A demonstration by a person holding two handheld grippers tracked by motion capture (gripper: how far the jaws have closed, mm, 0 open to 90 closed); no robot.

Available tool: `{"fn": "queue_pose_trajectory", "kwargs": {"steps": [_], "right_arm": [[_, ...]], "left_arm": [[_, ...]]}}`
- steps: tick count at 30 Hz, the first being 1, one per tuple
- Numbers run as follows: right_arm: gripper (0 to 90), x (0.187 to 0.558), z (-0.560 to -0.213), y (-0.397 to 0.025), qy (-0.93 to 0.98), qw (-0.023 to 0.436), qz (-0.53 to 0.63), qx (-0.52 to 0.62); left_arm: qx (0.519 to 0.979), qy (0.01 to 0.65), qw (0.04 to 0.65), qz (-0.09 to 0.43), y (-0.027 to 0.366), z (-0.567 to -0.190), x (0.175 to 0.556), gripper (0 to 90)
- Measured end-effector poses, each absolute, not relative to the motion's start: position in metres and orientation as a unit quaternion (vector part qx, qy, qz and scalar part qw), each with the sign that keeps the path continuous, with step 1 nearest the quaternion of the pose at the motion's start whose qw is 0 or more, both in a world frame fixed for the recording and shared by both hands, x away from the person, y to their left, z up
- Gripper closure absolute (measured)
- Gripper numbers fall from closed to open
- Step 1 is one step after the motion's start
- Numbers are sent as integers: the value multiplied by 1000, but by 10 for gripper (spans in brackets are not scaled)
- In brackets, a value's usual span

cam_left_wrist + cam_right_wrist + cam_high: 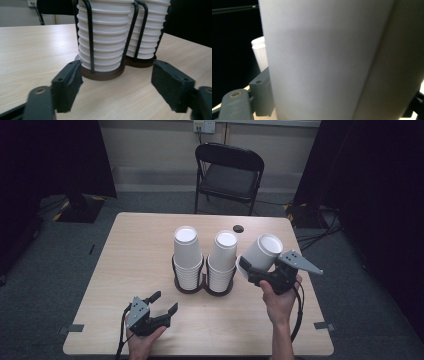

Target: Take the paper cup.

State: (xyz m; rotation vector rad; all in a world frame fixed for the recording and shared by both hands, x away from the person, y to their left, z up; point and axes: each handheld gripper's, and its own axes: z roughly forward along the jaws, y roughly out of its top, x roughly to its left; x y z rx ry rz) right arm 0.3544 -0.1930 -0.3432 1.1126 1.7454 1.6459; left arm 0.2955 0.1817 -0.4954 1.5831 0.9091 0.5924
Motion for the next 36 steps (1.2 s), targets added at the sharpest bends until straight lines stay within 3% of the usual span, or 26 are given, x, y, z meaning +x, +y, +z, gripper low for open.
{"fn": "queue_pose_trajectory", "kwargs": {"steps": [4,17,32,36], "right_arm": [[137,348,-353,-191,641,237,603,411],[138,331,-382,-177,660,193,599,411],[139,324,-418,-139,661,108,621,407],[139,322,-424,-131,662,81,629,398]], "left_arm": [[690,369,573,244,181,-494,296,309],[683,363,592,226,170,-491,296,310],[679,340,612,220,159,-486,297,260],[684,316,627,196,157,-486,299,306]]}}
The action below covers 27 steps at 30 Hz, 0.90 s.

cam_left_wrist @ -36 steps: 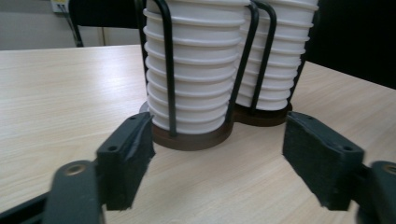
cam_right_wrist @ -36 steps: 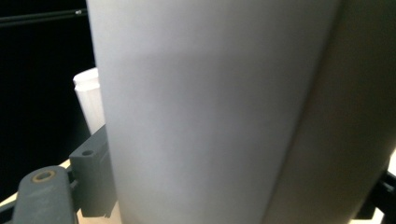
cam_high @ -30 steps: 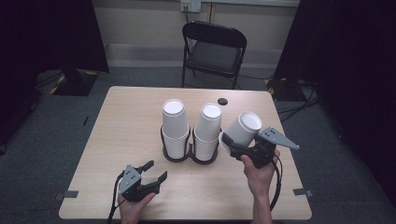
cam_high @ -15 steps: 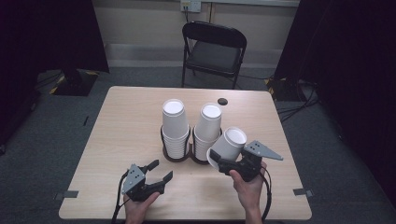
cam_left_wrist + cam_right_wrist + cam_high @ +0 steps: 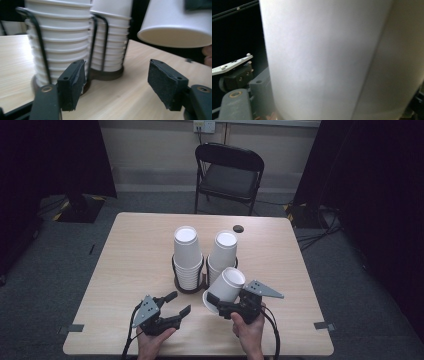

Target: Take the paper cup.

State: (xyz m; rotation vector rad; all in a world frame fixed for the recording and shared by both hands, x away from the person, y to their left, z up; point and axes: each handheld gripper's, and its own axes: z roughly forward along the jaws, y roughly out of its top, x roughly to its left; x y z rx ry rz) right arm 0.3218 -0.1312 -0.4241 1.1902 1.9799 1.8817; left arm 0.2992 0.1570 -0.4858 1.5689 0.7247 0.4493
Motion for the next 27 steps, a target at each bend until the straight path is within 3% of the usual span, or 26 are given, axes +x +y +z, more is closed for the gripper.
{"fn": "queue_pose_trajectory", "kwargs": {"steps": [11,19,27], "right_arm": [[141,316,-436,-123,630,9,667,397],[142,316,-446,-117,624,-28,670,402],[143,317,-453,-112,603,-82,679,411]], "left_arm": [[696,285,628,199,147,-483,298,355],[685,278,643,199,140,-482,295,441],[666,268,669,191,137,-485,298,450]]}}
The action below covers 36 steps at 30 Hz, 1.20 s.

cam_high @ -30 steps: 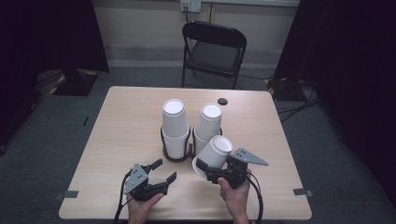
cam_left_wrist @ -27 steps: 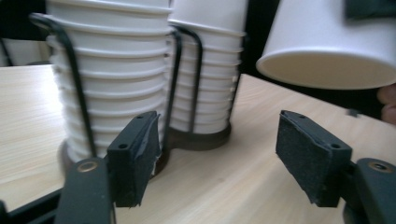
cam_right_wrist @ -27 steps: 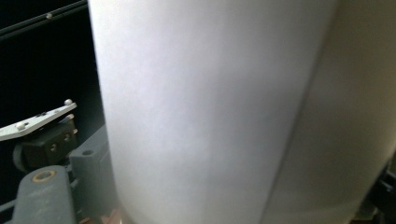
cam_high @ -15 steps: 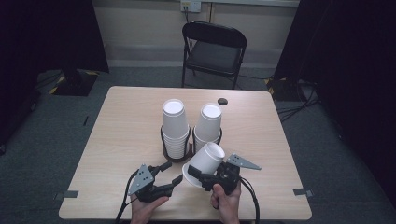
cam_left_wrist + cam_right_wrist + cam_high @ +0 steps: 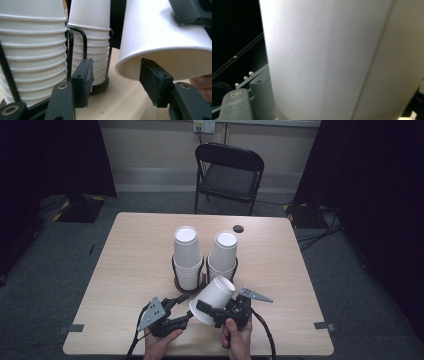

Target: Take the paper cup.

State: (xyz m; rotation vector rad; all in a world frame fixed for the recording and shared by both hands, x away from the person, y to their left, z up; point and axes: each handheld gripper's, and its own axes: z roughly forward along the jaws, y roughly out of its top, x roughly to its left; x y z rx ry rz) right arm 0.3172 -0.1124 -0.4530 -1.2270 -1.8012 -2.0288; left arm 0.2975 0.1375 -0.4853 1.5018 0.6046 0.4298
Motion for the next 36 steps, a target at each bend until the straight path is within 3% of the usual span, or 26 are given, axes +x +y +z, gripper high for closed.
{"fn": "queue_pose_trajectory", "kwargs": {"steps": [23,25,36], "right_arm": [[141,318,-468,-89,-614,188,-645,-414],[138,318,-469,-86,-614,196,-642,-414],[105,317,-470,-85,-622,198,-637,-410]], "left_arm": [[653,250,673,242,124,-487,298,664],[654,247,673,241,123,-487,297,737],[647,244,687,223,128,-490,297,830]]}}
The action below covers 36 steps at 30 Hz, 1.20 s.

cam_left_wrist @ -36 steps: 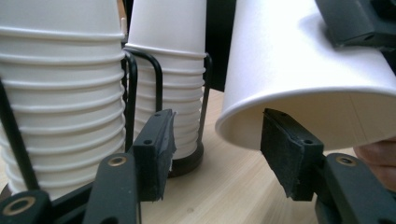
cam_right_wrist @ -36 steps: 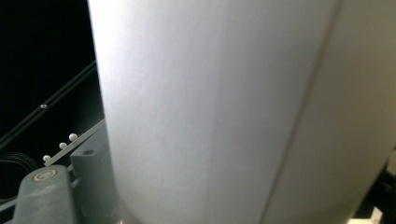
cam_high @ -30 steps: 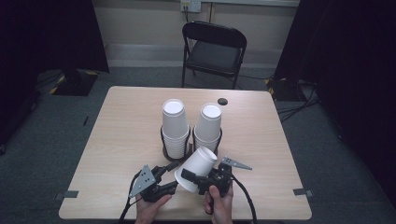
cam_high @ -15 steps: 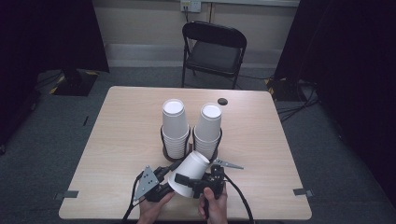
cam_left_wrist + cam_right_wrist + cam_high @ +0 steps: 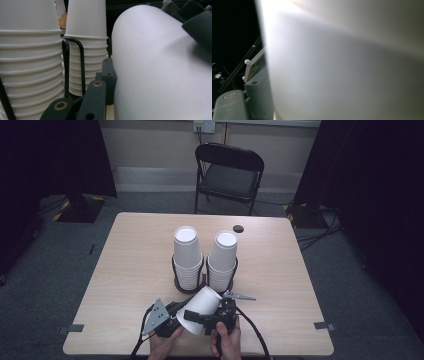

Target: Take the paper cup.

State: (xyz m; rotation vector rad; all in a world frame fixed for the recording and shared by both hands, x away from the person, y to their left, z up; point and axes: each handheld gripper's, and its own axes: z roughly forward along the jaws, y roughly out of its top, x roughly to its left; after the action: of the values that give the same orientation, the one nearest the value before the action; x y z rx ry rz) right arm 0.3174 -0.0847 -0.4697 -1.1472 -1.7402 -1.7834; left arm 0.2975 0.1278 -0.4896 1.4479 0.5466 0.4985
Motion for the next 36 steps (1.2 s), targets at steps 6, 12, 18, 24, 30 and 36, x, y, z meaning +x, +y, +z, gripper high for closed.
{"fn": "queue_pose_trajectory", "kwargs": {"steps": [6,12,18,24,30,36], "right_arm": [[94,318,-467,-86,-619,187,-644,-408],[92,319,-465,-86,-620,182,-646,-406],[98,320,-463,-90,-613,173,-653,-410],[112,323,-461,-97,-604,163,-659,-417],[101,326,-460,-101,-606,154,-660,-417],[109,327,-459,-105,-606,134,-662,-420]], "left_arm": [[640,249,692,220,128,-489,297,844],[639,250,694,218,129,-488,297,850],[641,249,693,217,130,-488,295,856],[648,251,688,208,132,-488,296,857],[666,251,671,206,133,-484,294,857],[683,241,662,195,137,-483,294,862]]}}
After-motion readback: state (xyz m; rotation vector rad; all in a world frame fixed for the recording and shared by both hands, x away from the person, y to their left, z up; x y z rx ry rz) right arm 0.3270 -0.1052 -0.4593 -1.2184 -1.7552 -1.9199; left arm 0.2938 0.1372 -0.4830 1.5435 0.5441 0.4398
